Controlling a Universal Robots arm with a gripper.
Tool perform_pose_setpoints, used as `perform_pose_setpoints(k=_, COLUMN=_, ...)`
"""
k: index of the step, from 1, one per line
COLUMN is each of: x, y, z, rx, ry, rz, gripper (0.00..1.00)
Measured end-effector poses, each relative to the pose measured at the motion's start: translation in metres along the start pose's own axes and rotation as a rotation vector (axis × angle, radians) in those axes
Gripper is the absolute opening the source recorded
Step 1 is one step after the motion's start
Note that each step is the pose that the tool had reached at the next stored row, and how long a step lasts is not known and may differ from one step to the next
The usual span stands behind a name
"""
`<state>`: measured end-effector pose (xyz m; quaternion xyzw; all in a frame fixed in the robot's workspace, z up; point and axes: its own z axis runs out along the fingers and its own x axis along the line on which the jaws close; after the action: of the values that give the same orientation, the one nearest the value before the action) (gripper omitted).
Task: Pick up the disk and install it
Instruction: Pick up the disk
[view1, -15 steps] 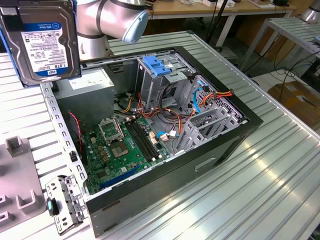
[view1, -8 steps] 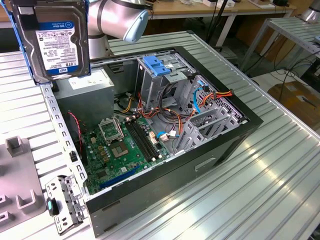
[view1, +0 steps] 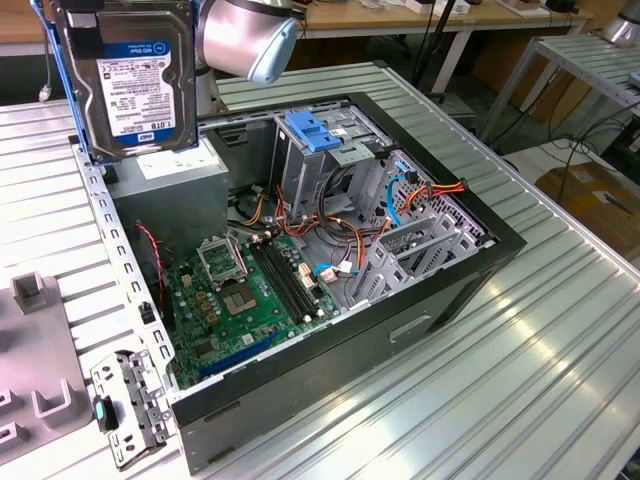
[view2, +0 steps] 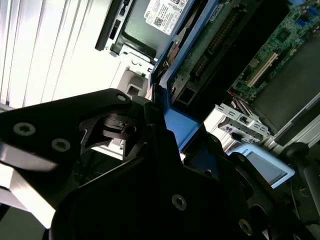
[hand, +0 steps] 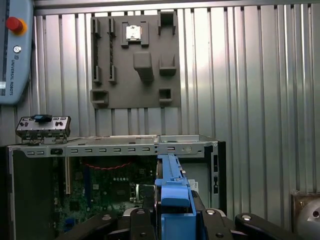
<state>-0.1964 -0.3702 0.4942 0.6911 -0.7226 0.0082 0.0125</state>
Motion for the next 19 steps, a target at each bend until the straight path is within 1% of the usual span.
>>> perform_pose_setpoints(k=1, x=-0.0002, y=-0.0044, z=0.0, rx=0.0, ry=0.0, rz=0.0, gripper=0.37)
perform_pose_setpoints(k=3, x=-0.0005, y=-0.0111, z=-0.0001, rx=0.0, ry=0.0, rz=0.0, gripper=0.37)
perform_pose_setpoints(k=6, x=-0.0008, y=-0.0181, z=-0.0001, rx=0.0, ry=0.0001, rz=0.0, gripper=0.37)
perform_pose_setpoints(k=8, x=-0.0009, y=-0.0214, z=-0.0001, rx=0.0, ry=0.0, rz=0.0, gripper=0.37)
perform_pose_setpoints(k=10, x=-0.0012, y=-0.0274, z=-0.0002, rx=0.0, ry=0.0, rz=0.0, gripper=0.37)
perform_pose_setpoints(k=11, x=-0.001, y=-0.0286, z=-0.0002, rx=0.0, ry=0.0, rz=0.0, gripper=0.37)
perform_pose_setpoints(k=13, x=0.0026, y=-0.0313, z=0.0, rx=0.0, ry=-0.0001, rz=0.0, gripper=0.37)
perform_pose_setpoints(k=15, x=0.0101, y=-0.0337, z=0.0003, rx=0.0, ry=0.0, rz=0.0, gripper=0.37)
perform_pose_setpoints(k=16, x=0.0126, y=-0.0347, z=0.0005, rx=0.0, ry=0.0, rz=0.0, gripper=0.37)
perform_pose_setpoints(k=18, x=0.0168, y=-0.037, z=0.0008, rx=0.0, ry=-0.0001, rz=0.0, gripper=0.37)
perform_pose_setpoints(k=19, x=0.0178, y=-0.0388, z=0.0008, rx=0.0, ry=-0.0001, rz=0.0, gripper=0.37)
